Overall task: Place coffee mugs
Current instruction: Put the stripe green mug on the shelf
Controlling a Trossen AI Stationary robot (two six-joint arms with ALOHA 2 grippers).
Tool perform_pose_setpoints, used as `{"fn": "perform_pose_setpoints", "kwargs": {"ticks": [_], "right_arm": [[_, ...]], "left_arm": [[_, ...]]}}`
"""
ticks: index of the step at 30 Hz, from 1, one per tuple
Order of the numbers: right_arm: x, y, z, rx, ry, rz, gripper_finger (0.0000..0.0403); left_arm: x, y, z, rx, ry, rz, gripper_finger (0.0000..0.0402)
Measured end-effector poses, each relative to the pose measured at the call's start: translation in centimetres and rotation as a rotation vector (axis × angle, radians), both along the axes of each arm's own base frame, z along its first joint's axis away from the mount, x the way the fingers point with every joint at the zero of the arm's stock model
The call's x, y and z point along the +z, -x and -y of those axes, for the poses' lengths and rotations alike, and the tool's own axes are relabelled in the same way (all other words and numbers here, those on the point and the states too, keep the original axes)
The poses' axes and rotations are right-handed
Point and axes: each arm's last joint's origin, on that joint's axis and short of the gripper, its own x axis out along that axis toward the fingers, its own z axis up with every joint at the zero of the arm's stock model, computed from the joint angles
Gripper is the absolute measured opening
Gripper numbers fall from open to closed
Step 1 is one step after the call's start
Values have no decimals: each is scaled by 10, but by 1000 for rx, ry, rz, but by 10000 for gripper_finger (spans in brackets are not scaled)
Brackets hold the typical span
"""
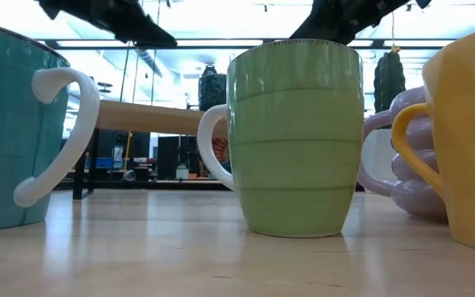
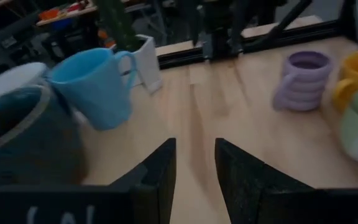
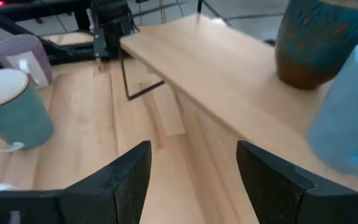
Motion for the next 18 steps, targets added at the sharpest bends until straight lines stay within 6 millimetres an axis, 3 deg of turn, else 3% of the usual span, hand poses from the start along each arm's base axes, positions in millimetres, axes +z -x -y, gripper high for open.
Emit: {"fn": "perform_pose_setpoints", "kwargs": {"ticks": [10,18], "right_arm": [[1,-37,-37,78,22,-141,242],[11,-68,-69,121,43,-239,242]], "left_arm": [[-43,5,42,-126,50,-64,116],[-51,7,79,-173,-2,-18,116]]}}
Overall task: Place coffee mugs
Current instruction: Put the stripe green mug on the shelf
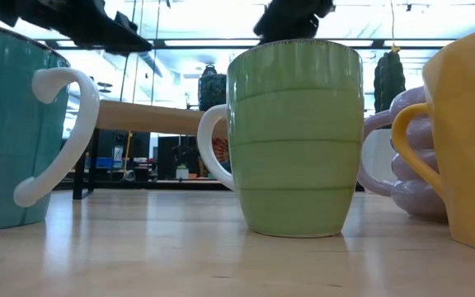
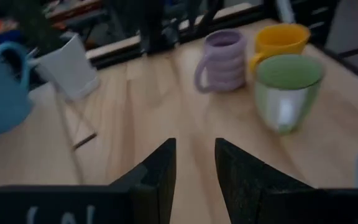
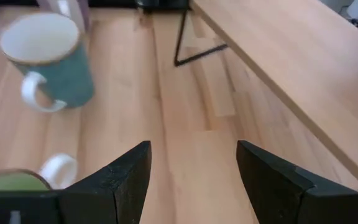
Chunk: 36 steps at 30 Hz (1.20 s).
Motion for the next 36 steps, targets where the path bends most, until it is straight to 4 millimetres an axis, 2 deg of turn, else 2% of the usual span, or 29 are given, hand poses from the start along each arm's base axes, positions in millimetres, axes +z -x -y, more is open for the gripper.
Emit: {"fn": "perform_pose_setpoints", "kwargs": {"ticks": [6,9,13,16,25,31,36], "right_arm": [[-10,-9,-20,49,8,-40,242],[-19,-11,-26,62,13,-74,242],[-31,-11,-28,102,-92,-168,242],[-27,-10,-33,100,-151,-161,242],[-11,-5,-57,169,-140,-145,242],[-38,-18,-75,220,-149,-178,242],[-56,-19,-87,282,-213,-256,242]], "left_arm": [[-10,3,16,-102,-41,18,116],[-20,4,17,-109,-46,12,116],[-26,5,14,-76,-13,-9,116],[-27,5,14,-67,32,-18,116],[-26,5,15,-69,70,-21,116],[-30,4,15,-66,105,-48,116],[-29,4,15,-66,105,-46,116]]}}
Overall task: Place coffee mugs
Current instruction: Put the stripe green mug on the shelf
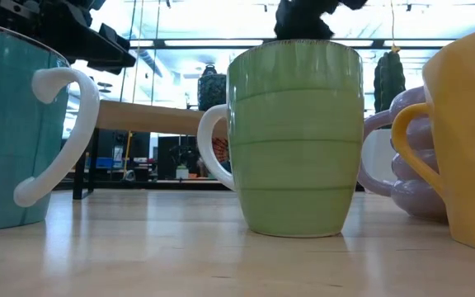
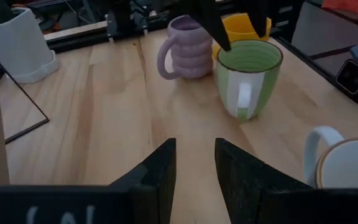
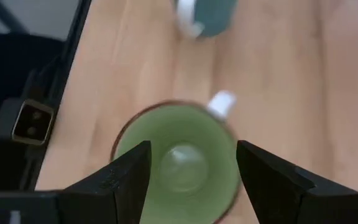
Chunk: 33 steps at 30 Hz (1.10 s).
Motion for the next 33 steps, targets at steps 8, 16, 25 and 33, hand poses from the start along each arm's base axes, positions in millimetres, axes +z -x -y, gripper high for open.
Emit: {"fn": "perform_pose_setpoints", "kwargs": {"ticks": [8,16,25,33], "right_arm": [[9,8,-22,91,11,40,234],[32,10,-22,48,59,3,213],[31,15,-29,104,95,-7,211],[8,12,-33,132,145,-91,211]], "left_arm": [[-1,1,0,0,-4,-15,116],[0,0,0,-1,-8,-1,116],[0,0,0,2,1,3,116],[0,0,0,5,8,3,116]]}}
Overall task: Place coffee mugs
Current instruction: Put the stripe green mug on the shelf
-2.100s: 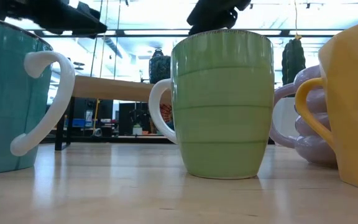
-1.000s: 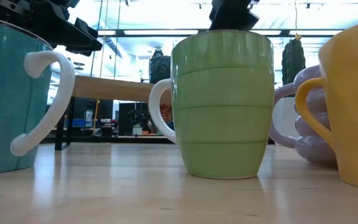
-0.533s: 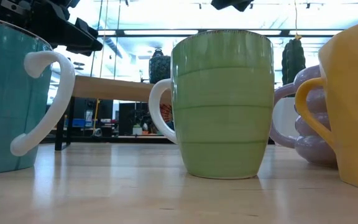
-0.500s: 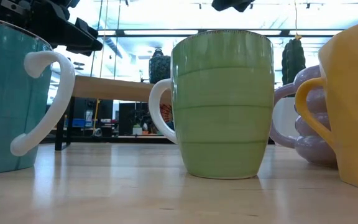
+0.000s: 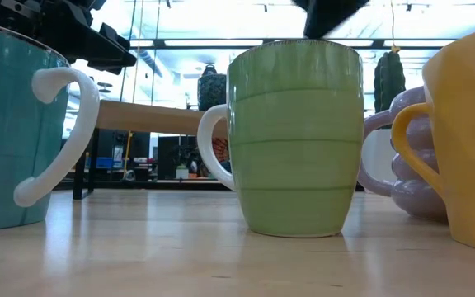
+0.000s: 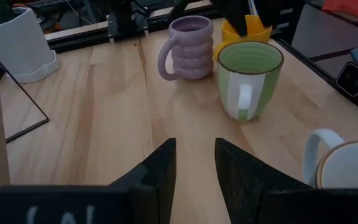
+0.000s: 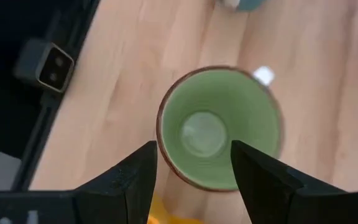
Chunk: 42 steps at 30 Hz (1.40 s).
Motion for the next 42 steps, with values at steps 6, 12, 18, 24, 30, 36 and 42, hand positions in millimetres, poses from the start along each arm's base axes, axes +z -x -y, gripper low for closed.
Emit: {"fn": "perform_pose_setpoints", "kwargs": {"ticks": [6,12,18,24,30,36,42], "right_arm": [[-26,-4,-6,78,83,-73,210],[-37,-8,-3,111,137,-96,199],[-37,-15,11,106,152,-99,147],[-37,-24,29,105,173,-97,73],[-36,-32,50,112,143,-129,22],[-18,-37,60,117,143,-147,25],[14,-47,69,139,126,-108,24]], "left_arm": [[0,0,0,0,1,-1,116],[0,0,0,1,1,-1,116],[0,0,0,1,2,0,116],[0,0,0,17,44,-5,116],[0,0,0,18,49,-6,117],[0,0,0,19,50,-6,116],[0,0,0,25,67,-9,117]]}}
